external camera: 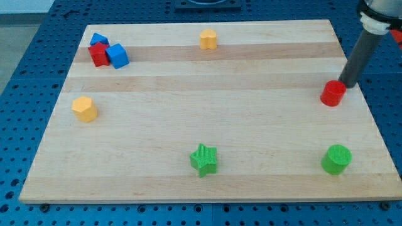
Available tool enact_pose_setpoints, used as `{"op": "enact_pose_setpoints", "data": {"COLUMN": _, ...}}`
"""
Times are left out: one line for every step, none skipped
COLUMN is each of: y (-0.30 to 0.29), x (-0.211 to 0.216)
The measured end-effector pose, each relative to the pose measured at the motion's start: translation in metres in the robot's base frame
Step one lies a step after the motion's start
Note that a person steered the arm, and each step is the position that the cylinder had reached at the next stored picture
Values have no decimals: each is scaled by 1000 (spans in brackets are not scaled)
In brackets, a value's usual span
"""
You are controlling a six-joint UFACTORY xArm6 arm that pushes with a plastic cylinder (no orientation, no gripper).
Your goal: Slide the red circle slightly down
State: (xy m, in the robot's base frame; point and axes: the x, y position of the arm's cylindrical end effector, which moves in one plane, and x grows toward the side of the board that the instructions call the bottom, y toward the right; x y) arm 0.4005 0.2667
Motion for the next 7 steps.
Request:
{"op": "enact_pose_setpoints", "data": {"y": -12, "x": 6}}
{"op": "enact_pose_setpoints", "data": {"y": -25, "x": 13}}
{"op": "enact_pose_setpoints", "data": {"y": -36, "x": 18}}
{"op": "enact_pose_setpoints", "data": {"y": -48, "x": 18}}
{"op": "enact_pose_setpoints", "data": {"y": -25, "x": 16}}
{"op": "enact_pose_setpoints", "data": {"y": 33, "x": 25}}
{"op": "enact_pose_setpoints", "data": {"y": 45, "x": 43}}
